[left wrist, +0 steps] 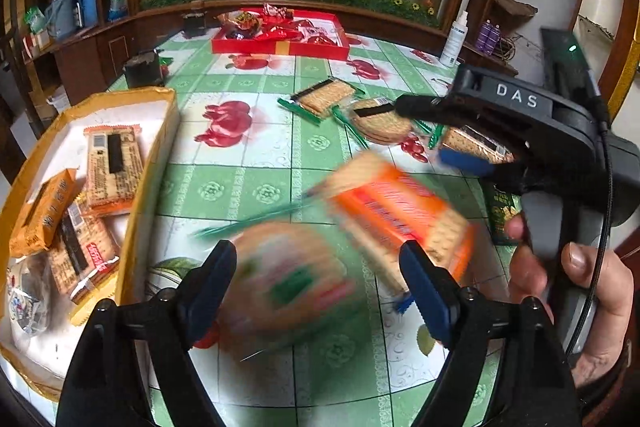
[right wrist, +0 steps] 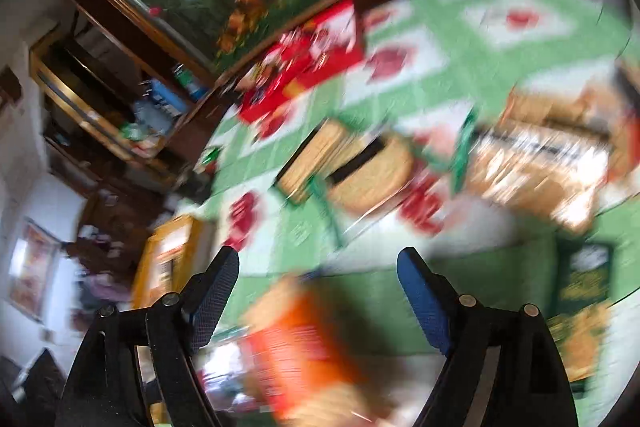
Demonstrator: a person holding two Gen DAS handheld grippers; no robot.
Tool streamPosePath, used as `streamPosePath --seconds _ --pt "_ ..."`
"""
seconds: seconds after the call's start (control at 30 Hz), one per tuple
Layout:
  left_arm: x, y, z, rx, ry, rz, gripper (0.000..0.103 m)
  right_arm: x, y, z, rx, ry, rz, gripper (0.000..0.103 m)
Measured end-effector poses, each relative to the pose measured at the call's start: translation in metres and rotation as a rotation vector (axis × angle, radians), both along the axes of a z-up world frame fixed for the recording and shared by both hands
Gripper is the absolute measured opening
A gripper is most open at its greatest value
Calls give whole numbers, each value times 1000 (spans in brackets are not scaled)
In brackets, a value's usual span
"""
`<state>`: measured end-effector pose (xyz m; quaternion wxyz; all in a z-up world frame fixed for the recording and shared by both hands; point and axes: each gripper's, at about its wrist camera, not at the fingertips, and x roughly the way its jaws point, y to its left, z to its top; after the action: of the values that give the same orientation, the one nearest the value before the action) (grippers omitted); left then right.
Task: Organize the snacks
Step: 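Grasp the orange soda-cracker pack with the right tool, then grasp the blue-printed cracker pack with left tool while right holds orange pack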
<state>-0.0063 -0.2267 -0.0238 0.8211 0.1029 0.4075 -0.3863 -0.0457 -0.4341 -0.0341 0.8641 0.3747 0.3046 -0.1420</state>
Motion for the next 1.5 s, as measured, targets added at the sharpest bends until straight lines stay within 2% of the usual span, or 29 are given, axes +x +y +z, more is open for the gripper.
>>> streamPosePath --seconds 0.03,0.1,0.2,0.27,0.33,0.47,0.57,0.67,0.77,0.8,0.83,0.87,0.97,1.1,1.2,1.3,1.4,1.5 --pt "0 -3 -2 22 2 1 89 -5 -1 2 -9 -2 -20 86" --pt "1 -7 -7 53 -5 2 89 -9 -10 0 24 -22 -37 86" --pt "1 -12 -14 77 -10 4 89 -1 -11 0 31 -5 1 86" --pt "1 -13 -17 83 -1 2 89 8 -3 1 27 -4 63 86" --pt "2 -11 -17 93 -2 -1 89 19 10 3 11 11 187 86" --pt "3 16 4 83 -52 17 89 29 24 4 1 8 362 86" --pt "8 39 22 56 -81 53 89 32 42 5 -128 70 462 86" --pt "14 57 35 6 -76 85 89 33 70 -3 -279 154 560 86" --pt "18 64 35 -10 -55 97 90 38 82 -19 -375 239 576 84" --pt "18 65 34 -13 -44 97 90 40 82 -24 -378 249 585 79" --pt "17 65 32 -17 -31 92 90 39 79 -26 -357 247 590 67" --pt "18 63 32 -20 -25 87 90 37 74 -25 -330 238 582 63" --pt "15 58 30 -29 -9 75 90 37 56 -27 -293 244 507 61" --pt "11 41 24 -38 52 30 89 29 16 -27 -223 258 296 59" --pt "12 24 15 -54 129 20 89 15 -5 -15 -173 178 201 57" --pt "16 2 5 -56 215 25 89 4 -13 -1 -174 105 136 57" --pt "19 -20 -9 -19 269 64 89 -4 -18 9 -168 64 97 57" --pt "20 -41 -18 45 256 116 89 -8 -22 14 -159 47 78 57"
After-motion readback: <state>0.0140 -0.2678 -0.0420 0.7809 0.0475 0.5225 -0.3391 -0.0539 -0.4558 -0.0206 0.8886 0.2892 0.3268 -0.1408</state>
